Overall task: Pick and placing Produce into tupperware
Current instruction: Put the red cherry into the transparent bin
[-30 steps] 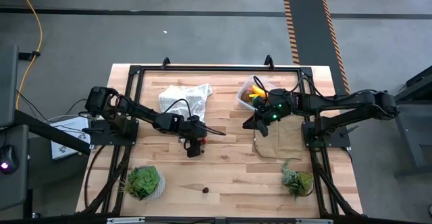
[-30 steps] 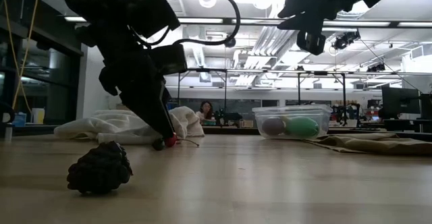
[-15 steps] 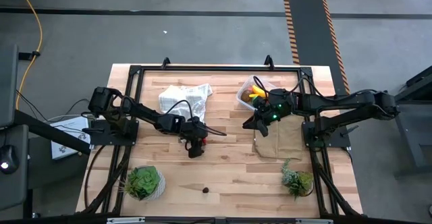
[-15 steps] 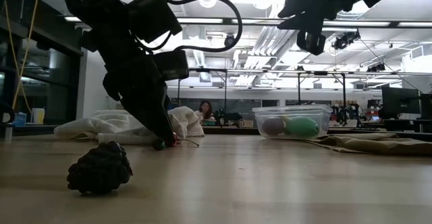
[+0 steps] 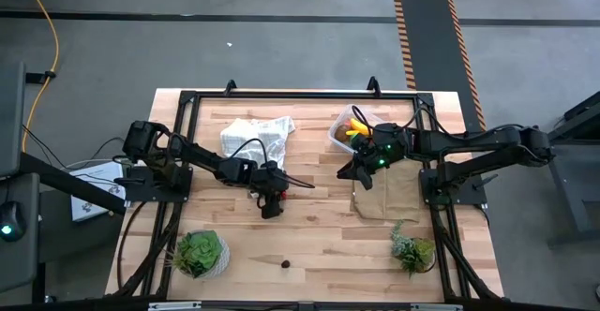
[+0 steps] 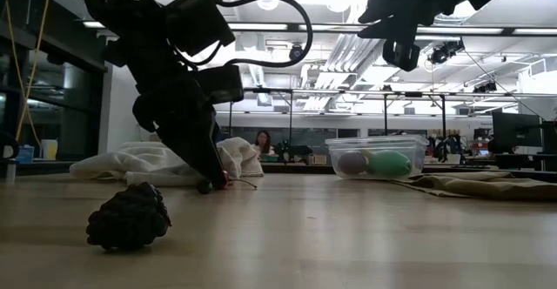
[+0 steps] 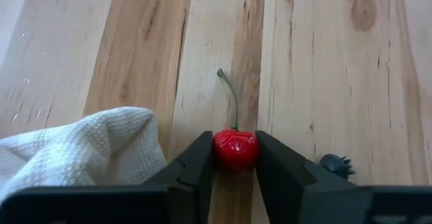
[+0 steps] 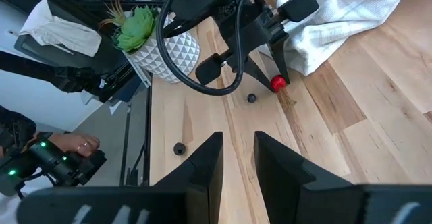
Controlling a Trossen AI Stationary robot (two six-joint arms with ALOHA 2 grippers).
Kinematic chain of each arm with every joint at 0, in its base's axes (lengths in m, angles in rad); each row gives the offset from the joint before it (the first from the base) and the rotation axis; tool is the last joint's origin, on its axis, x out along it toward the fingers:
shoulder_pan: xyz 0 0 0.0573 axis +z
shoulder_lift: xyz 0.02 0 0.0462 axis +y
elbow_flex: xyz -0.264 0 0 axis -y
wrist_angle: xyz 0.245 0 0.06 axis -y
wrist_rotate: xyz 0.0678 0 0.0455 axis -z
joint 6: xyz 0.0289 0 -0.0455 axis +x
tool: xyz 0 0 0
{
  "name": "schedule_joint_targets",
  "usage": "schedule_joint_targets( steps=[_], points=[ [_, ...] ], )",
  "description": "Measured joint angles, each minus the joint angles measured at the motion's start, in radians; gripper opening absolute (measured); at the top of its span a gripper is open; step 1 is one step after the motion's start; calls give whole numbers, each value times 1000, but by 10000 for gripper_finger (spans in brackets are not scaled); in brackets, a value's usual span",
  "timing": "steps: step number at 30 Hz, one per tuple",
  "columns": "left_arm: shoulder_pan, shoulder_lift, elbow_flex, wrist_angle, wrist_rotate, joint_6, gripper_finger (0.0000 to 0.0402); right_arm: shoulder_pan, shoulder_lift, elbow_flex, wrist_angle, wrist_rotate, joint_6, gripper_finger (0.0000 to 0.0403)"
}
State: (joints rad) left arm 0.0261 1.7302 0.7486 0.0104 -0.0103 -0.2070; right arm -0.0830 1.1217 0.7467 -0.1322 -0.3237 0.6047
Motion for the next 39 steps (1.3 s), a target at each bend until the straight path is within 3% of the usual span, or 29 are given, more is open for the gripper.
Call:
schedule_joint_targets(
  steps=[5, 16, 29, 39],
  points=[
    [0, 1, 12, -16, -1, 0, 67, 0, 0, 0, 0, 0, 0, 75],
    [0, 4, 100, -79, 14, 2, 70, 0, 0, 0, 2, 0, 0, 75],
    [1, 2, 356, -339, -58, 87, 66, -32, -24, 0, 59, 1, -19, 75],
    [42, 2, 582, -497, -118, 119, 64, -123, -200, 0, 44, 110, -64, 75]
  ],
)
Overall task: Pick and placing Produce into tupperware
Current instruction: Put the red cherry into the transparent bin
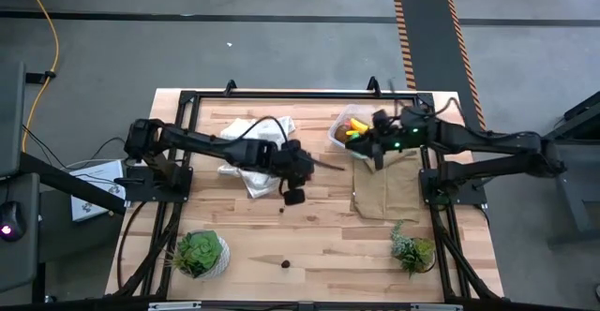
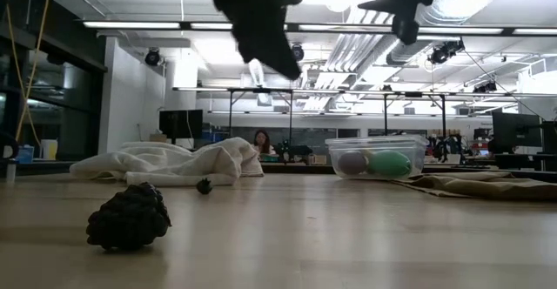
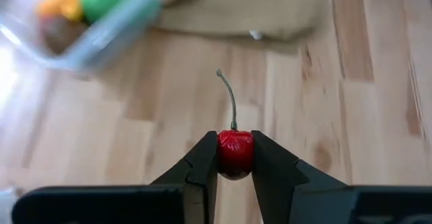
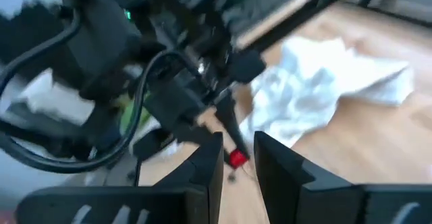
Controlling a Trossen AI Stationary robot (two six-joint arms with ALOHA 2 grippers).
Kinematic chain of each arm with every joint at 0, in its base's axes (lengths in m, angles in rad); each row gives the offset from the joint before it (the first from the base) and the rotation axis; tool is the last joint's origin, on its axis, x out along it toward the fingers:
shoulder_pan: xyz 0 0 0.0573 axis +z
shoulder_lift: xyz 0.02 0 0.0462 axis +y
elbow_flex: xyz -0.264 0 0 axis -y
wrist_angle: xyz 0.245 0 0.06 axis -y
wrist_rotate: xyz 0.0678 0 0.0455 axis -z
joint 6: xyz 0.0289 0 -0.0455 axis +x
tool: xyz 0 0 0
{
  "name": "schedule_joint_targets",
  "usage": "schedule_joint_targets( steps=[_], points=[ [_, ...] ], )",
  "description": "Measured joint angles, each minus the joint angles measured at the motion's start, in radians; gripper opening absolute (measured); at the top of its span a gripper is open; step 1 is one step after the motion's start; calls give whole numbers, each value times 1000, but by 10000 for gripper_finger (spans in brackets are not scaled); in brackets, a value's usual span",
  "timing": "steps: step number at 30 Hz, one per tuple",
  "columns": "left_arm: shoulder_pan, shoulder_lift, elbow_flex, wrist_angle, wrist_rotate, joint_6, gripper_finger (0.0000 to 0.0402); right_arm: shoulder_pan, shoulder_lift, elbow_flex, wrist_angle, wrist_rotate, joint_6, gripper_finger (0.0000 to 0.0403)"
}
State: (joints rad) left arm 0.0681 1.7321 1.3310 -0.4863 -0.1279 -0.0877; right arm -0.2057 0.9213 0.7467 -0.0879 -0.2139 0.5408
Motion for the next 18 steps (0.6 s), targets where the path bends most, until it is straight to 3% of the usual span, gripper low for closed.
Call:
schedule_joint_targets(
  steps=[8, 18],
  points=[
    [110, -107, 62, -22, 30, -22, 63, -25, -112, 0, -28, 57, -18, 75],
    [204, -319, 62, -106, 93, 2, 63, -20, -116, 0, -32, 87, 0, 75]
  ],
)
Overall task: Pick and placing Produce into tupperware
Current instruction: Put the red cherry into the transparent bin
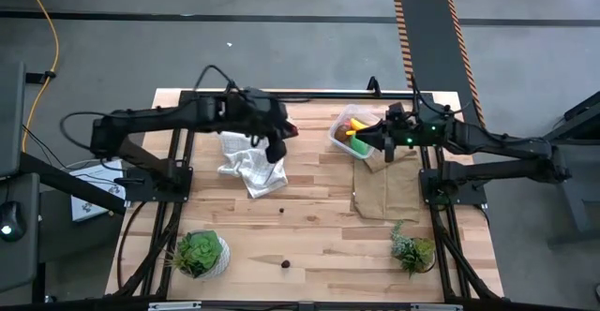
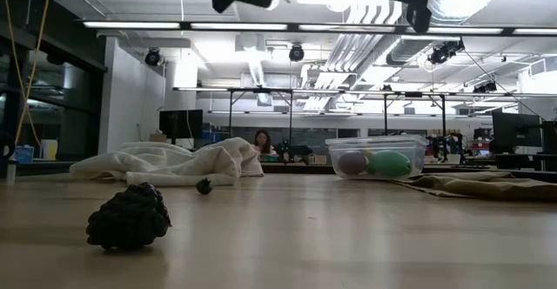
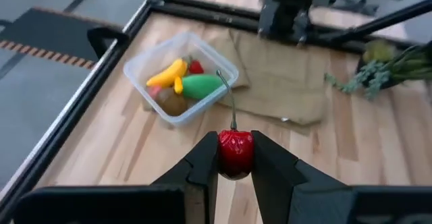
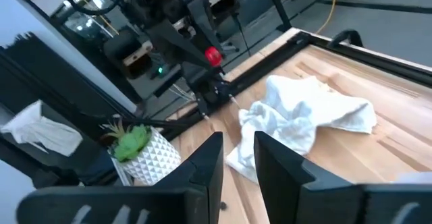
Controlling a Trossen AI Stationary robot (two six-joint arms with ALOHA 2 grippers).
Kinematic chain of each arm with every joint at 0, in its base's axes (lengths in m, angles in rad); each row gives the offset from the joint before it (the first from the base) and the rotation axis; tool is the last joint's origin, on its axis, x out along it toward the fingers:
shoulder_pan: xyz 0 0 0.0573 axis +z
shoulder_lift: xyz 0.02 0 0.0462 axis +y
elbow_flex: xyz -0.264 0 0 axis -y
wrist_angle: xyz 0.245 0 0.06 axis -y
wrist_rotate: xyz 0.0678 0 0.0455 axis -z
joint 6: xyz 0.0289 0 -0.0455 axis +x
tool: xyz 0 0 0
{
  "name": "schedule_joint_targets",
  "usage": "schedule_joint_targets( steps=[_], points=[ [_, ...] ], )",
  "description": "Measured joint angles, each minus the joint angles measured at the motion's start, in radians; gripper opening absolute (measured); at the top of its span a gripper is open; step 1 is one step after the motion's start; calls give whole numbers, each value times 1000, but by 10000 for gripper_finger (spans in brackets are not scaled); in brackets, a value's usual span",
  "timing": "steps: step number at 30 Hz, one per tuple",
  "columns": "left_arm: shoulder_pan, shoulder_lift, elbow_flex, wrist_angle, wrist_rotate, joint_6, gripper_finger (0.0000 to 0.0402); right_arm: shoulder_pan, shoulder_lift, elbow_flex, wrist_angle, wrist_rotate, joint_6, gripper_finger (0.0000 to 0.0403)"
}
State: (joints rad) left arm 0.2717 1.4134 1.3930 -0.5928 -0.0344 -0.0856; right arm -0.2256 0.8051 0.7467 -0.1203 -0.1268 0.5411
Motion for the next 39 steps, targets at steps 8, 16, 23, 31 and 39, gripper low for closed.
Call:
schedule_joint_targets(
  steps=[8, 16, 23, 31, 39],
  points=[
    [3, -63, 0, 188, 121, -34, 63, 19, 50, 0, 257, 31, 4, 75],
    [3, -62, -1, 366, 105, -108, 62, 18, 132, 0, 558, 66, 45, 75],
    [3, -57, -1, 475, 37, -200, 62, 18, 236, 0, 768, 93, 65, 75],
    [3, -33, -2, 536, 7, -397, 62, 18, 327, 13, 930, 91, 63, 76],
    [3, -28, -1, 552, 5, -446, 62, 14, 389, 142, 820, 66, 18, 138]
  ],
)
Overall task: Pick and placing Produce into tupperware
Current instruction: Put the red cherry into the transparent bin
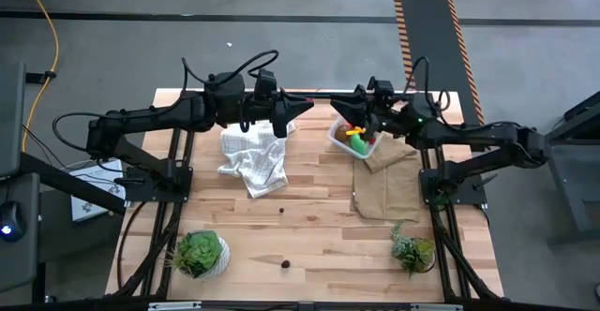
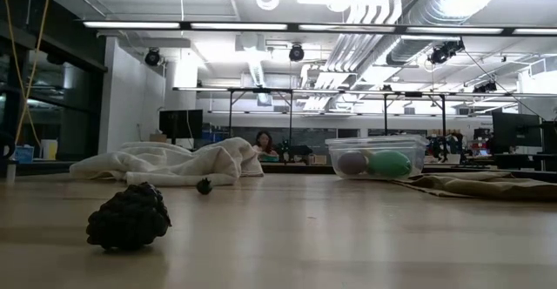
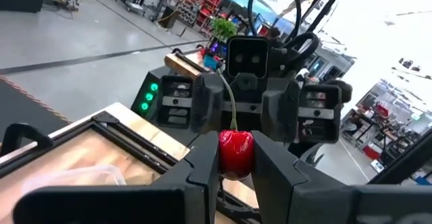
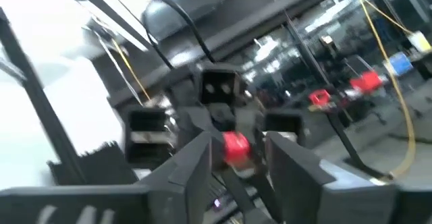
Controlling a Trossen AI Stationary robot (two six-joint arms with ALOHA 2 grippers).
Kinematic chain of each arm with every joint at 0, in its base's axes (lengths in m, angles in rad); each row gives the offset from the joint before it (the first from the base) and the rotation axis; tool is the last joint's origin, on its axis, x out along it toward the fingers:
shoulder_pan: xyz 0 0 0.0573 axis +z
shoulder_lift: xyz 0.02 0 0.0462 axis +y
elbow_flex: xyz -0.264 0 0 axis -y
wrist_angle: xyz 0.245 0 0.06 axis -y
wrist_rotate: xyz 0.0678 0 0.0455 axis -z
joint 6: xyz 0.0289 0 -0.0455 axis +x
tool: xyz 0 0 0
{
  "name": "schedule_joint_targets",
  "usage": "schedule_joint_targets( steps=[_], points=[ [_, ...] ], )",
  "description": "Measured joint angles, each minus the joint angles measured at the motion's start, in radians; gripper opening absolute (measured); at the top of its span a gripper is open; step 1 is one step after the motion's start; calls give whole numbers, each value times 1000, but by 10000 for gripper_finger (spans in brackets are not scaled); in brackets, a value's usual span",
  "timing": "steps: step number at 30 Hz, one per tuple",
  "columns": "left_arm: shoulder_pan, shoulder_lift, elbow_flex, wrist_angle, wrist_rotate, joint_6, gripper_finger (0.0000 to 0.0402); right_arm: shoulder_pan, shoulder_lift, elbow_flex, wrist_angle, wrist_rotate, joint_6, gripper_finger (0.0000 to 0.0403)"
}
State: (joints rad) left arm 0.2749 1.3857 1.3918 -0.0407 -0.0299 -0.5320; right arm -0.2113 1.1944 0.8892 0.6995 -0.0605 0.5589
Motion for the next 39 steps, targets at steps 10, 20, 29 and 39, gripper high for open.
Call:
schedule_joint_targets(
  steps=[10, 20, 29, 39],
  points=[
    [0, -1, 0, 69, -8, -29, 62, 0, 6, 51, -30, 52, -56, 169],
    [0, 5, 0, 71, 41, -43, 62, 0, 12, 56, -31, 53, -39, 158],
    [0, 34, 1, 65, 92, -23, 62, 0, 58, 92, -25, 23, -25, 158],
    [0, 40, 0, 60, 91, -18, 62, 2, 76, 105, -26, -1, -25, 158]
  ],
)
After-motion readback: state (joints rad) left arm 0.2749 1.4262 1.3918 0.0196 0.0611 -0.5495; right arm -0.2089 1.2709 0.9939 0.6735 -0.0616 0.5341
